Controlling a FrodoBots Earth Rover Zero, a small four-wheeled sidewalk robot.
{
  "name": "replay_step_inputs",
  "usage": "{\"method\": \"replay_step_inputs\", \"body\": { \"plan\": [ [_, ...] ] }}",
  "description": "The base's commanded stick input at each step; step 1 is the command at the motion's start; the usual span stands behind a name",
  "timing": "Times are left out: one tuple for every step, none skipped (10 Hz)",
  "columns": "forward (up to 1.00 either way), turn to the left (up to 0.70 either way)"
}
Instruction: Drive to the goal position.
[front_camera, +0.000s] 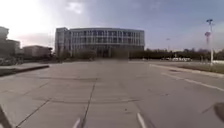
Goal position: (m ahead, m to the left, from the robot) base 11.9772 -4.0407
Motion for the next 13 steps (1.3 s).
{"method": "replay_step_inputs", "body": {
  "plan": [
    [1.0, 0.0],
    [1.0, 0.0],
    [1.0, 0.0],
    [1.0, 0.0],
    [1.0, -0.17],
    [1.0, -0.27],
    [1.0, -0.27],
    [1.0, -0.27],
    [1.0, -0.27],
    [1.0, -0.27],
    [1.0, -0.15],
    [1.0, 0.0],
    [1.0, 0.0]
  ]
}}
